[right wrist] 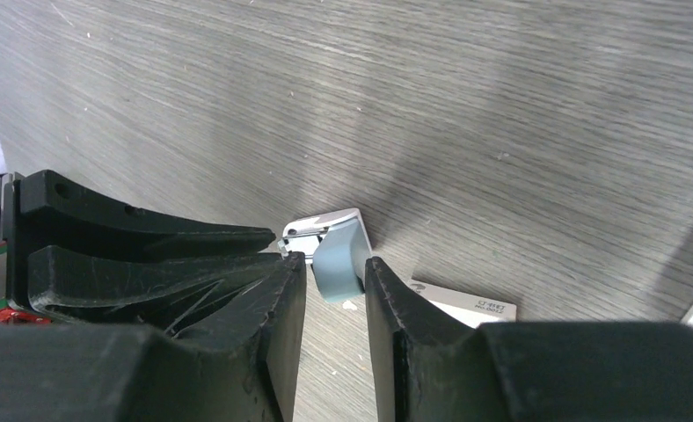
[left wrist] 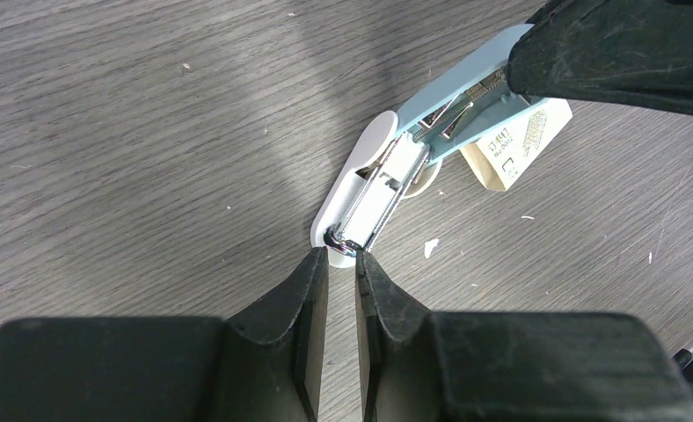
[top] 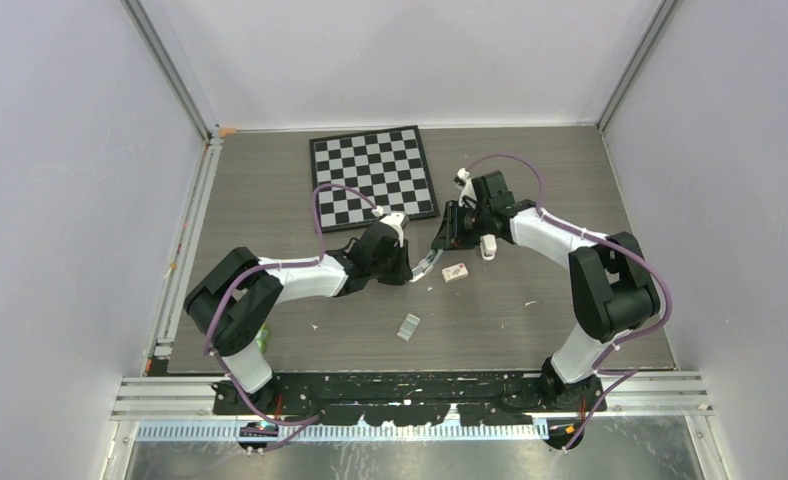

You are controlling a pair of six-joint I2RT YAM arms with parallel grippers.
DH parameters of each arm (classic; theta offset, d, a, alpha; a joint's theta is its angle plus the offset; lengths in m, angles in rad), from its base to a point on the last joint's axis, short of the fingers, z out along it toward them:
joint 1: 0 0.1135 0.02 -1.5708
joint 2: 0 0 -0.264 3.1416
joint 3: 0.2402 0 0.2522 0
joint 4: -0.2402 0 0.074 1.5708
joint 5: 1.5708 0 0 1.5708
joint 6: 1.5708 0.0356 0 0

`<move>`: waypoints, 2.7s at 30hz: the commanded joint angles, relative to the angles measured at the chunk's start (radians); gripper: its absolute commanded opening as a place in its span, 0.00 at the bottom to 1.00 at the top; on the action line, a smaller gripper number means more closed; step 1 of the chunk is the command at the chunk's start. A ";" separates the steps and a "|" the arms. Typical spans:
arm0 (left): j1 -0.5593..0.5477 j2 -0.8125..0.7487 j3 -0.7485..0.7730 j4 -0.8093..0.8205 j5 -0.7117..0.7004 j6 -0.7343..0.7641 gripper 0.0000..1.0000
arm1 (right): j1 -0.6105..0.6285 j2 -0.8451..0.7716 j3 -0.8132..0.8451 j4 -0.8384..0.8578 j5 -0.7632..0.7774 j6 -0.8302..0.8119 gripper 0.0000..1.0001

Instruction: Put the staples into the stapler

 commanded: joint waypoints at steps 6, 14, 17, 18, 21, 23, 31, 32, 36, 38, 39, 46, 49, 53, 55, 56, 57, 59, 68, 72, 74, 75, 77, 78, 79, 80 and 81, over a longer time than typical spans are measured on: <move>0.004 0.010 0.014 0.041 -0.017 0.007 0.20 | 0.011 -0.027 0.004 0.050 -0.086 -0.012 0.34; 0.004 0.005 0.010 0.041 -0.022 0.007 0.20 | 0.037 -0.048 -0.026 0.058 -0.083 -0.001 0.35; 0.004 0.005 0.010 0.043 -0.024 0.007 0.19 | 0.051 -0.053 -0.032 0.060 -0.074 0.004 0.34; 0.004 0.005 0.010 0.043 -0.024 0.006 0.19 | 0.056 -0.053 -0.034 0.060 -0.072 0.006 0.33; 0.004 0.007 0.013 0.044 -0.023 0.006 0.19 | 0.076 -0.050 -0.036 0.061 -0.058 0.008 0.32; 0.004 0.010 0.014 0.045 -0.023 0.005 0.19 | 0.095 -0.046 -0.037 0.063 -0.048 0.012 0.32; 0.004 0.000 0.010 0.043 -0.025 0.005 0.19 | 0.154 -0.046 -0.041 0.041 0.027 0.020 0.38; 0.003 -0.002 0.010 0.042 -0.027 0.005 0.19 | 0.158 -0.049 -0.042 0.038 0.033 0.020 0.39; 0.004 -0.019 0.002 0.040 -0.031 0.004 0.19 | 0.163 -0.073 -0.055 0.029 0.043 0.018 0.37; 0.004 -0.030 -0.002 0.038 -0.036 0.004 0.19 | 0.163 -0.085 -0.061 0.027 0.057 0.021 0.34; 0.004 -0.035 -0.004 0.038 -0.037 0.003 0.19 | 0.163 -0.088 -0.062 0.025 0.065 0.021 0.33; 0.003 -0.096 -0.003 0.016 -0.042 -0.017 0.23 | 0.163 -0.101 -0.049 0.000 0.104 0.023 0.31; 0.005 -0.137 -0.006 0.001 -0.049 -0.025 0.27 | 0.163 -0.116 -0.045 -0.007 0.113 0.031 0.31; 0.009 -0.173 -0.004 -0.037 -0.071 -0.042 0.29 | 0.163 -0.124 -0.035 -0.013 0.124 0.047 0.31; 0.010 -0.185 -0.006 -0.046 -0.081 -0.050 0.31 | 0.162 -0.119 -0.028 -0.016 0.127 0.054 0.31; 0.011 -0.189 -0.008 -0.048 -0.086 -0.053 0.33 | 0.163 -0.114 -0.025 -0.015 0.129 0.057 0.31; 0.011 -0.193 -0.011 -0.048 -0.088 -0.055 0.34 | 0.163 -0.111 -0.022 -0.015 0.129 0.060 0.31; 0.010 -0.197 -0.013 -0.046 -0.087 -0.057 0.37 | 0.163 -0.104 -0.018 -0.013 0.129 0.065 0.31; 0.017 -0.136 -0.001 0.002 -0.042 -0.080 0.39 | 0.165 -0.032 0.017 0.007 0.130 0.078 0.31; 0.038 -0.116 0.004 0.017 -0.014 -0.102 0.39 | 0.165 0.007 0.029 0.007 0.138 0.077 0.31; 0.047 -0.110 0.002 0.024 0.014 -0.107 0.39 | 0.168 0.018 0.028 0.009 0.152 0.076 0.31; 0.050 -0.106 0.001 0.026 0.022 -0.108 0.39 | 0.168 0.023 0.027 0.011 0.156 0.073 0.31; 0.053 -0.092 -0.002 0.029 0.029 -0.108 0.38 | 0.171 0.040 0.027 0.013 0.159 0.072 0.31; 0.055 -0.086 -0.004 0.033 0.029 -0.109 0.38 | 0.171 0.050 0.028 0.015 0.158 0.072 0.31; 0.056 -0.079 -0.009 0.039 0.032 -0.108 0.38 | 0.172 0.059 0.027 0.018 0.158 0.073 0.31; 0.057 -0.072 -0.012 0.045 0.036 -0.108 0.38 | 0.174 0.067 0.024 0.021 0.158 0.076 0.31; 0.059 -0.064 -0.015 0.056 0.045 -0.104 0.38 | 0.174 0.071 0.021 0.027 0.158 0.079 0.31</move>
